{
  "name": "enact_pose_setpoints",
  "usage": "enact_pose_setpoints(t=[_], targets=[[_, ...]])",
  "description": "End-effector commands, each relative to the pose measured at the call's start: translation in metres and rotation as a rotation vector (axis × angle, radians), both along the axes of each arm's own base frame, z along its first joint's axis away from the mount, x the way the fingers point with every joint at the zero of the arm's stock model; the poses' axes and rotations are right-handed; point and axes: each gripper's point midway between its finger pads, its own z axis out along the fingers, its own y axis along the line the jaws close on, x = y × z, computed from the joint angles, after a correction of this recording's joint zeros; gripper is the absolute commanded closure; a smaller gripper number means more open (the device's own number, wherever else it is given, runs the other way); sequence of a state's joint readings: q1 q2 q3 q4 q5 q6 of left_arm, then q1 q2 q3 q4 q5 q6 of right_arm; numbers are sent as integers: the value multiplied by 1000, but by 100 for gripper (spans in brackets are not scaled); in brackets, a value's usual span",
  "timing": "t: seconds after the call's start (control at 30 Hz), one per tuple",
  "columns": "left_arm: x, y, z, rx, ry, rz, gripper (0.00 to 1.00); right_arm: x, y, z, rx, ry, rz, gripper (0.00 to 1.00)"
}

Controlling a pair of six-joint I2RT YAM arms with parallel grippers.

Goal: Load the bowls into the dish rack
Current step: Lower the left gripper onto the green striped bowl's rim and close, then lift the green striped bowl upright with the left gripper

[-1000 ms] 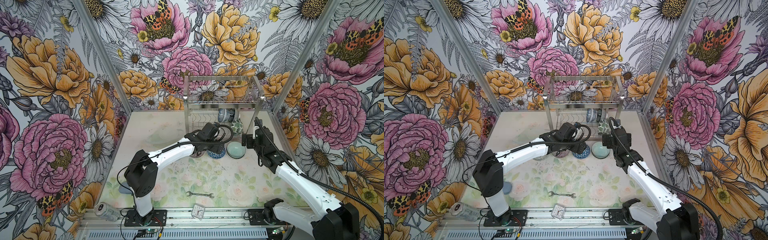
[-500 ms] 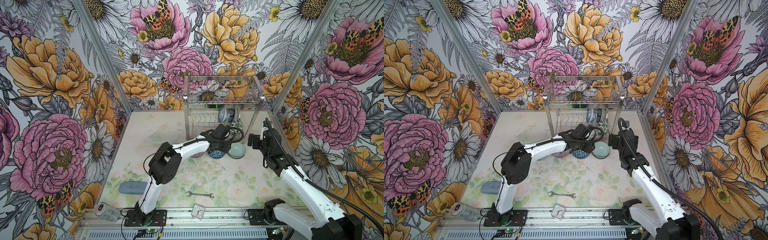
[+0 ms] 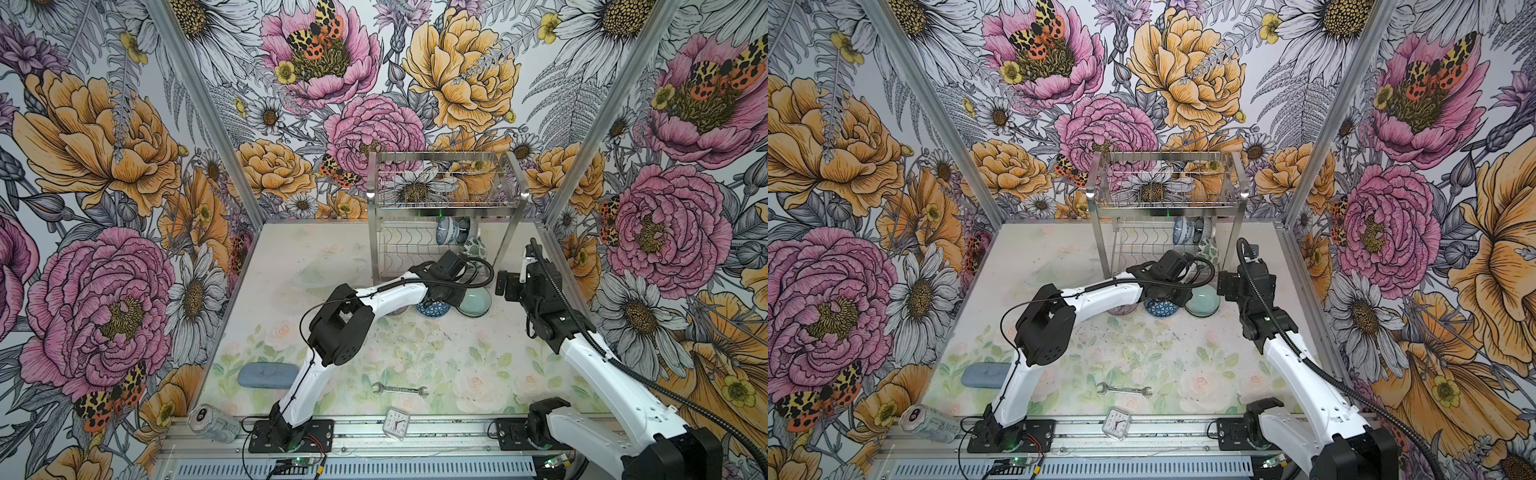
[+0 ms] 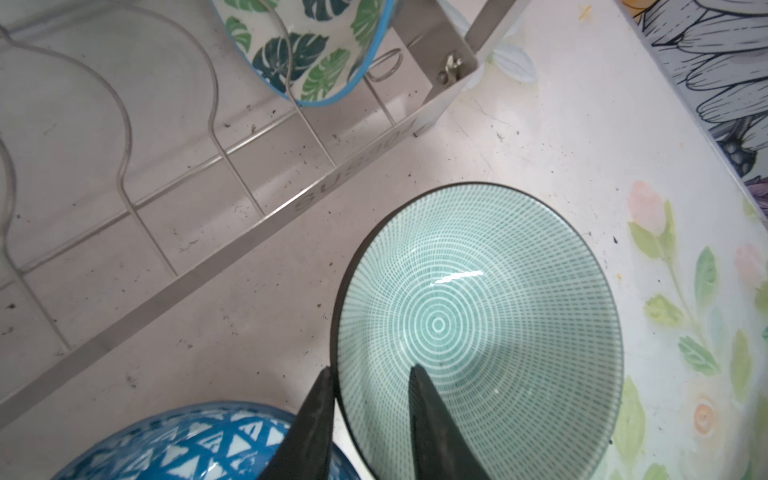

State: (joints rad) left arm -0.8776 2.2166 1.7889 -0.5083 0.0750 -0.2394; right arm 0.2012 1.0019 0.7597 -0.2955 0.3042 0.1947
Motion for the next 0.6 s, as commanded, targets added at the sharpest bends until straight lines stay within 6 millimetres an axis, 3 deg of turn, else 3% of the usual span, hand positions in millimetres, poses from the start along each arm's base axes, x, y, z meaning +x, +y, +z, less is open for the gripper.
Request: enact_pose_setpoints(t=[0.0, 0.57], targets=[[2, -10, 10, -31, -17, -17, 74, 1, -1, 4, 26, -30, -6, 2], [3, -5, 15, -27, -27, -4, 100, 0, -3, -1, 35, -23, -10, 2]])
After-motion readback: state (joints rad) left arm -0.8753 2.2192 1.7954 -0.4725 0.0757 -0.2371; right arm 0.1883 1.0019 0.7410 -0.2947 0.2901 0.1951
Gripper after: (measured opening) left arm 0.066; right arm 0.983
